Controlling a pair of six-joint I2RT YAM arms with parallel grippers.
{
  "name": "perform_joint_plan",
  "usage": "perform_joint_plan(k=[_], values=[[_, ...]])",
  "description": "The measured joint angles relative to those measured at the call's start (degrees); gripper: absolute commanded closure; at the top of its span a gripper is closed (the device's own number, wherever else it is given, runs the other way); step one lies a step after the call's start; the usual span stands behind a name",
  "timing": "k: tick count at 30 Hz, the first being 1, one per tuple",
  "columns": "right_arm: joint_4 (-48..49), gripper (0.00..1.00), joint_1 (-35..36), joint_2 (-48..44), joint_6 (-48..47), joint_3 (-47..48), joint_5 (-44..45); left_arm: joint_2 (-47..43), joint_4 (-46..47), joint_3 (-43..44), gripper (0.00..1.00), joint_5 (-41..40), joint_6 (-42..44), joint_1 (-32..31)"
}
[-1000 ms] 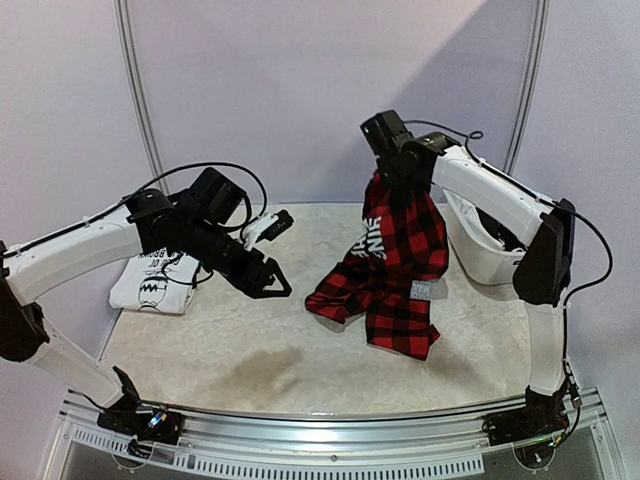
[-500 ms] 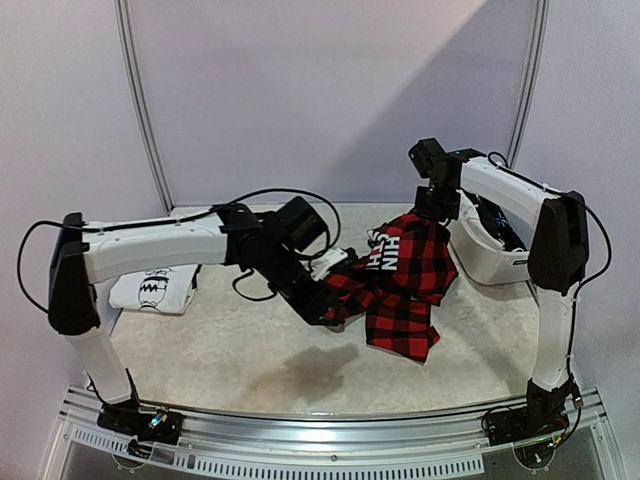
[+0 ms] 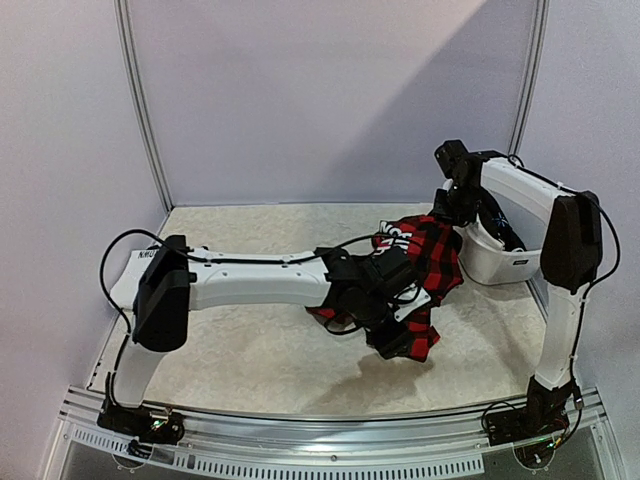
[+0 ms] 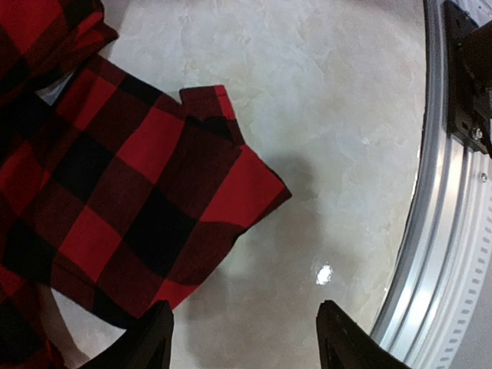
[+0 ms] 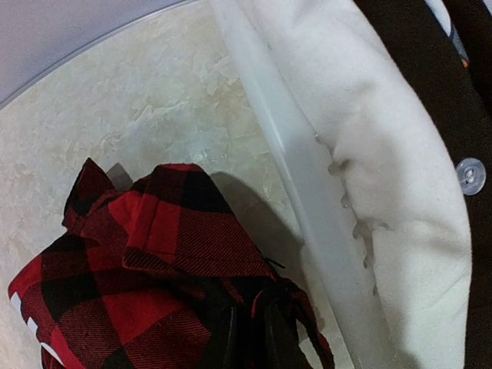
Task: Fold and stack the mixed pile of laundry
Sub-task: Place the crumpled shirt at the center of the board, then pick up the crumpled shirt from the center of the board, then pass from the left arm to the right
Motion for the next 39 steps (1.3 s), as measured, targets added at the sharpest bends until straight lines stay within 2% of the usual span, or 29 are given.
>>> perform_joint_plan(k=[2, 5, 9, 12, 15, 16, 20, 23, 28, 32, 35, 39], values=[[-0.04, 0.82, -0.48, -0.46, -0.66, 0.00, -0.61, 1.99, 0.87, 1.31, 0.36, -0.55, 0.79, -0.44], [-0.07, 0.71, -1.09, -1.09, -1.88, 0.00, -1.53, 4.35, 2.03, 2.71, 0.39, -1.44, 1.84, -0.61], [-0.33, 0.55, -1.38, -1.79, -3.02, 0.00, -2.69, 6.88, 4.15, 3.76, 0.49, -2.91, 2.91, -0.61], [-0.59, 0.43, -1.38, -2.69, -4.17, -0.15, -3.50, 8.20, 5.33, 4.11, 0.70, -4.09, 3.37, -0.61], [-1.05, 0.33, -1.38, -4.20, -4.87, -0.46, -4.07, 9.38, 6.36, 4.81, 0.98, -5.31, 3.61, -0.57], [-1.11, 0.30, -1.38, -4.94, -5.33, -0.68, -4.20, 9.55, 6.60, 4.87, 1.00, -5.88, 3.87, -0.57], [-0.94, 0.22, -1.46, -10.32, -6.78, -4.63, -4.79, 9.64, 6.80, 4.98, 1.00, -7.32, 4.17, -0.57], [0.15, 0.21, -1.53, -17.16, -7.91, -11.08, -6.19, 8.04, 7.23, 3.32, 1.00, -7.48, 3.80, -0.02], [3.96, 0.22, -1.73, -29.68, -10.49, -24.30, -12.74, -3.48, 8.61, -6.75, 1.00, -6.16, 1.77, 2.21], [10.86, 0.22, -1.53, -43.45, -12.17, -39.17, -23.39, -13.22, 10.10, -11.54, 1.00, -4.28, 0.76, 5.11], [15.74, 0.20, 1.18, -51.60, -13.00, -46.62, -28.39, -17.51, 10.93, -13.20, 1.00, -3.30, 0.59, 6.43], [23.17, 0.18, 10.86, -57.72, -15.23, -52.46, -31.69, -19.58, 10.73, -14.45, 1.00, -2.58, 0.70, 6.73]])
